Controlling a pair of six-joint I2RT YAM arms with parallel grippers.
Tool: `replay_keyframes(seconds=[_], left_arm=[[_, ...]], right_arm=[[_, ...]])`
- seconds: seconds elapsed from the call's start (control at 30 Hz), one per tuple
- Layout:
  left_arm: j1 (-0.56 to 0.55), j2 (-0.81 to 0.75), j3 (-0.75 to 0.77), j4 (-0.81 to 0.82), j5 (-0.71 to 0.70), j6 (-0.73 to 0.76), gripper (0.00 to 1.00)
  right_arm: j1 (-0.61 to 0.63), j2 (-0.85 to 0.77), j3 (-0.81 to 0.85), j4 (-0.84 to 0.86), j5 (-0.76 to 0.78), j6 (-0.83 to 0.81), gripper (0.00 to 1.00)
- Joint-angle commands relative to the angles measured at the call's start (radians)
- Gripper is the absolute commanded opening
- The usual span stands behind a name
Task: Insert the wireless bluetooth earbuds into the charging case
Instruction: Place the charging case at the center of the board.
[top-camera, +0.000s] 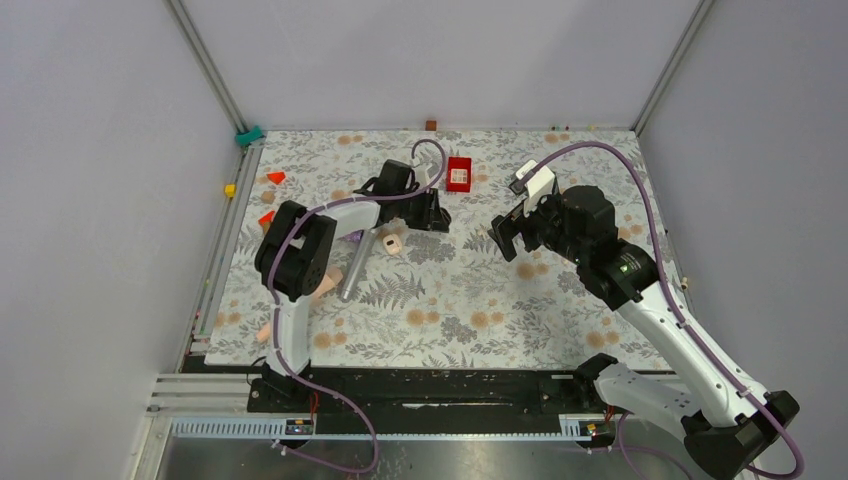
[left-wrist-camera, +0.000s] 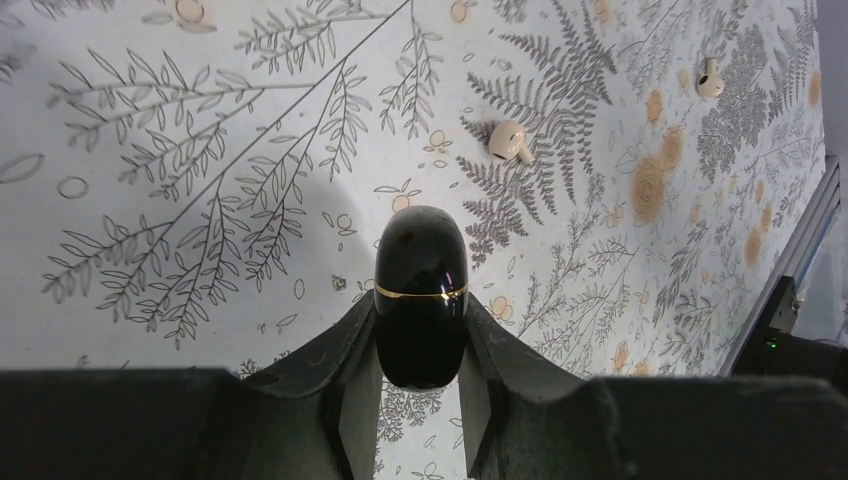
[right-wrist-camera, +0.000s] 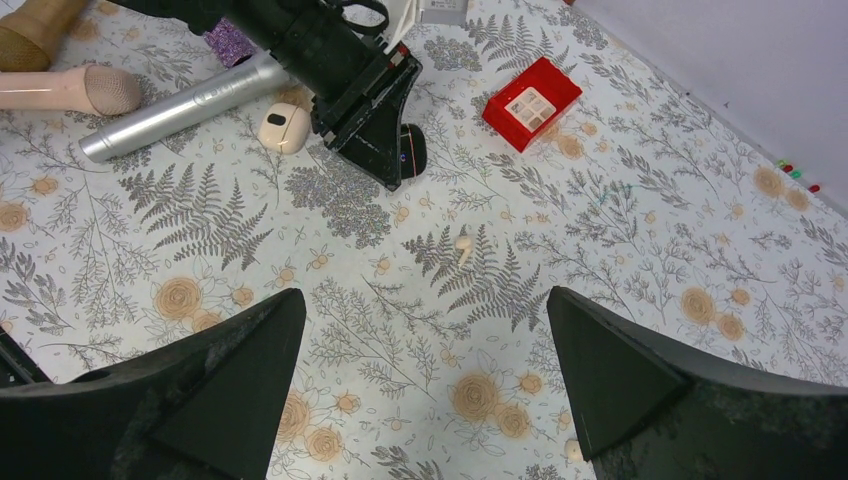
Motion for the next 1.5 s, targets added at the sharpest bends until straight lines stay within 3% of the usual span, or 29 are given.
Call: replay_keyframes(seconds=[0.0, 0.63, 0.8, 1.17, 1.3, 1.47], left_arm=[[-0.006, 0.037, 0.073, -0.021, 0.002, -0.065, 0.0], [0.023, 0.15, 0.17, -0.097, 0.078, -0.201, 0.12], [0.025, 0.159, 0.169, -0.104, 0.08, -0.234, 0.32], [0.043, 0.174, 0.179, -0.171, 0.064, -0.245, 0.56], [0.057, 0.116, 0.145, -0.179, 0.048, -0.227, 0.65], [0.075, -0.002, 0.111, -0.164, 0.078, -0.154, 0.88]], right_arm=[[-0.009, 0.005, 0.001, 0.043, 0.002, 0.01, 0.99], [-0.018, -0.005, 0.0, 0.043, -0.011, 0.019, 0.99], [-0.021, -0.008, -0.002, 0.043, -0.017, 0.021, 0.99], [-0.028, -0.013, -0.006, 0.045, -0.024, 0.025, 1.0], [-0.03, -0.016, -0.01, 0.05, -0.027, 0.028, 1.0], [-0.031, -0.009, -0.016, 0.061, -0.042, 0.031, 1.0]])
